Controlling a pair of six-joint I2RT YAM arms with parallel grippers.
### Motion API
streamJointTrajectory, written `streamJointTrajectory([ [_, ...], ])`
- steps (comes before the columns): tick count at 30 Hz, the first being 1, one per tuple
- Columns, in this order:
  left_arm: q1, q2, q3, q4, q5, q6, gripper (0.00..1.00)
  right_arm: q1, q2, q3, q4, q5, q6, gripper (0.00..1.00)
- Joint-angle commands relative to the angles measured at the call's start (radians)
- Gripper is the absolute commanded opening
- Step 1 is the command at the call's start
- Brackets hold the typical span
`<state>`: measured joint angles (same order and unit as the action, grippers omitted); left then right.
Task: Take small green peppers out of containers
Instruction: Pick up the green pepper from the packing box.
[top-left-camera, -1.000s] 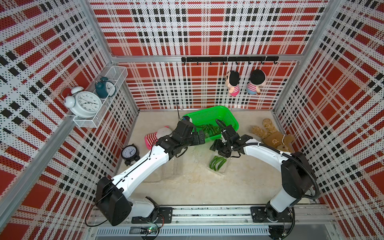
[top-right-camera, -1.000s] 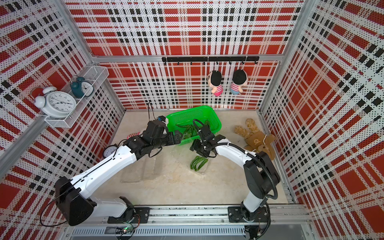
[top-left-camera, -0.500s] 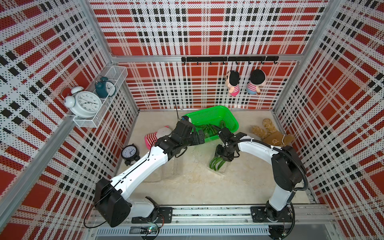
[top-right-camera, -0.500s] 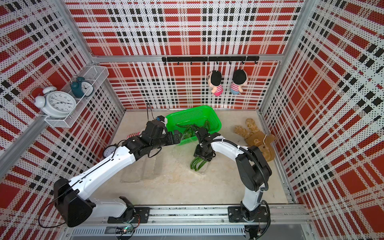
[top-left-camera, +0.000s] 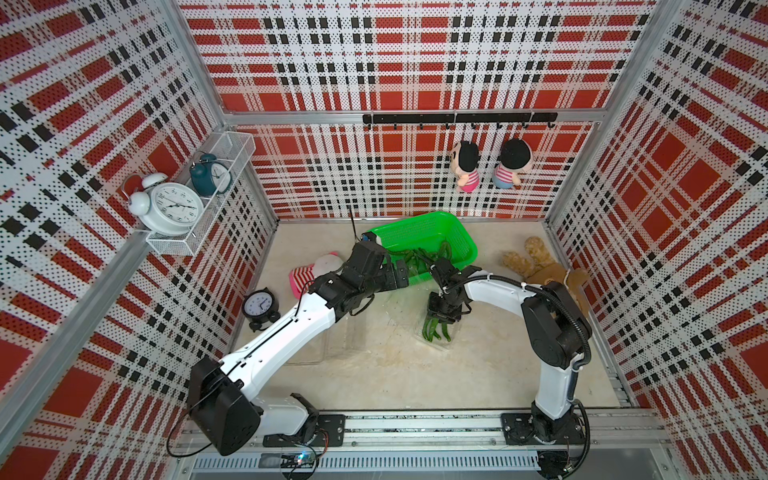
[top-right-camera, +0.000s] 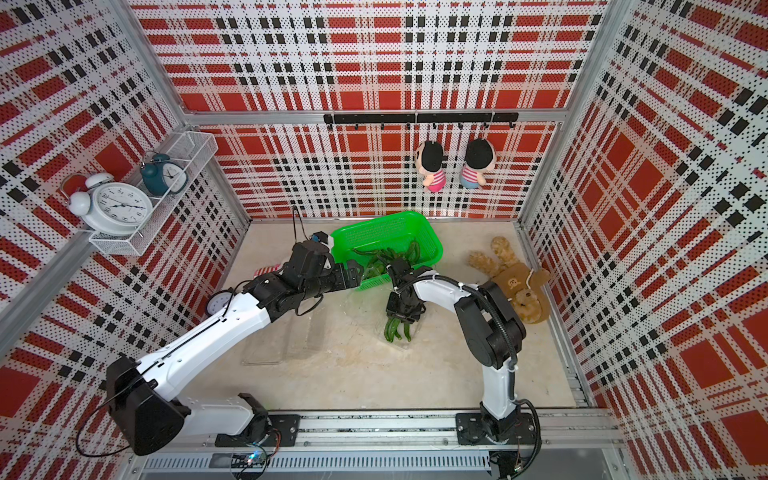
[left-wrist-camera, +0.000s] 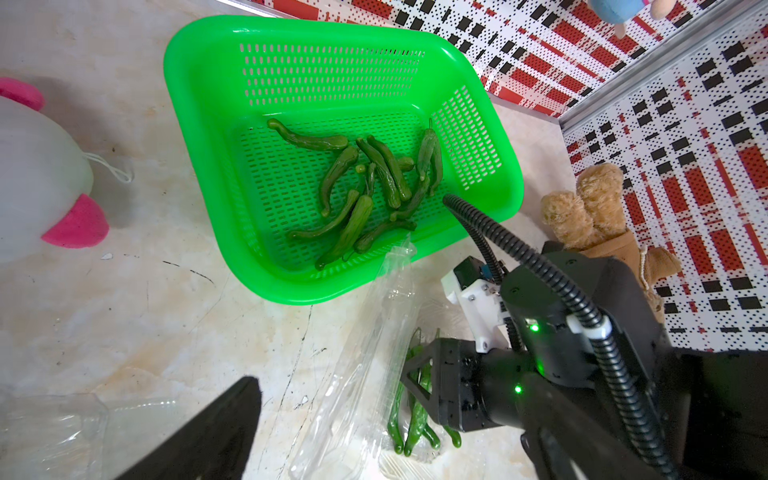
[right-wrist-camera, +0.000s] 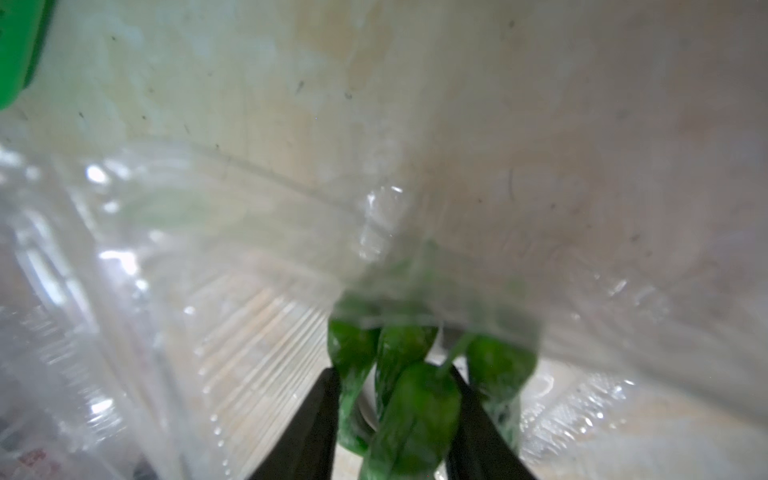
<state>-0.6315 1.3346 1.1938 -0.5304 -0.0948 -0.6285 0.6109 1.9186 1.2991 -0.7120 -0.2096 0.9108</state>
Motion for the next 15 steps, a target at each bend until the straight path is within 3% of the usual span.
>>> streamJointTrajectory([
  [1, -0.005, -0.013, -0.004, 0.010, -0.012, -0.004, 0.99, -0.007, -0.021, -0.021, -0.015, 0.022, 0.005, 0.36],
  [11, -0.012, 0.015, 0.010, 0.018, -0.009, 0.003, 0.99, -0.007, -0.089, -0.067, -0.011, 0.024, -0.006, 0.34],
  [15, -0.016, 0.020, 0.015, 0.018, -0.011, 0.001, 0.99, -0.007, -0.086, -0.086, 0.019, -0.006, -0.017, 0.43],
])
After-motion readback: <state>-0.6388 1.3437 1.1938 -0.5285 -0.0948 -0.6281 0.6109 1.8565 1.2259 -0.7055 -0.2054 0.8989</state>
